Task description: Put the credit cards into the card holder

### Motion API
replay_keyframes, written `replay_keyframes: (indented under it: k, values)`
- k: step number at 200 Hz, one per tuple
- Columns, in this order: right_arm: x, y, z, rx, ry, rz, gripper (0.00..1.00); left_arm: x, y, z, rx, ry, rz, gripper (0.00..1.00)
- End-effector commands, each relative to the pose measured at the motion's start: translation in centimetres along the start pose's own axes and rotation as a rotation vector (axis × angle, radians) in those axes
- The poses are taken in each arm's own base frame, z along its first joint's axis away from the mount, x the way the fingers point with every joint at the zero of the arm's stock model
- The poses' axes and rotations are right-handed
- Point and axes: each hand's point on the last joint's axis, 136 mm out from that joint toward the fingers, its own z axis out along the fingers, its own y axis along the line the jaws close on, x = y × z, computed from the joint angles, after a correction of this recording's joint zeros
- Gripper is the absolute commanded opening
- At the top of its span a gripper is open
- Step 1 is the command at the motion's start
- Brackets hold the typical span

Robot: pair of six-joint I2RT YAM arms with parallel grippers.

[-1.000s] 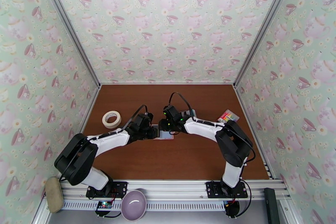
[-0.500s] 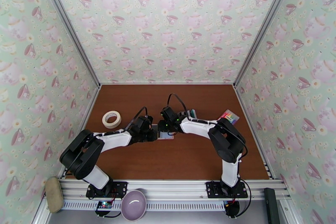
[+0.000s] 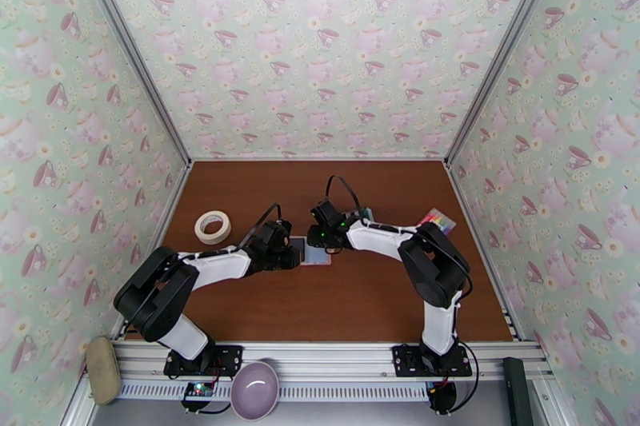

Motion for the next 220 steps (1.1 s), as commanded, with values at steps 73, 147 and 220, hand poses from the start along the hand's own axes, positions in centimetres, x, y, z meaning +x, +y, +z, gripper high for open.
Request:
replay_keyframes:
  k: [73, 147, 220]
  values:
    - [1.3, -0.7, 1.6, 0.015, 0.046, -0.006, 0.36, 1.9, 2.3, 0.6, -0.066, 0.066, -0.025, 0.36]
    - [2.4, 1.0, 2.3, -0.069, 0.076, 0.032, 0.36, 2.1, 1.9, 0.6, -0.039, 0.063, -0.018, 0.59]
    - [2.7, 2.8, 1.9, -0.182, 0.087, 0.098, 0.35, 2.3, 2.6, 0.6, -0.088, 0.067, -0.015, 0.64]
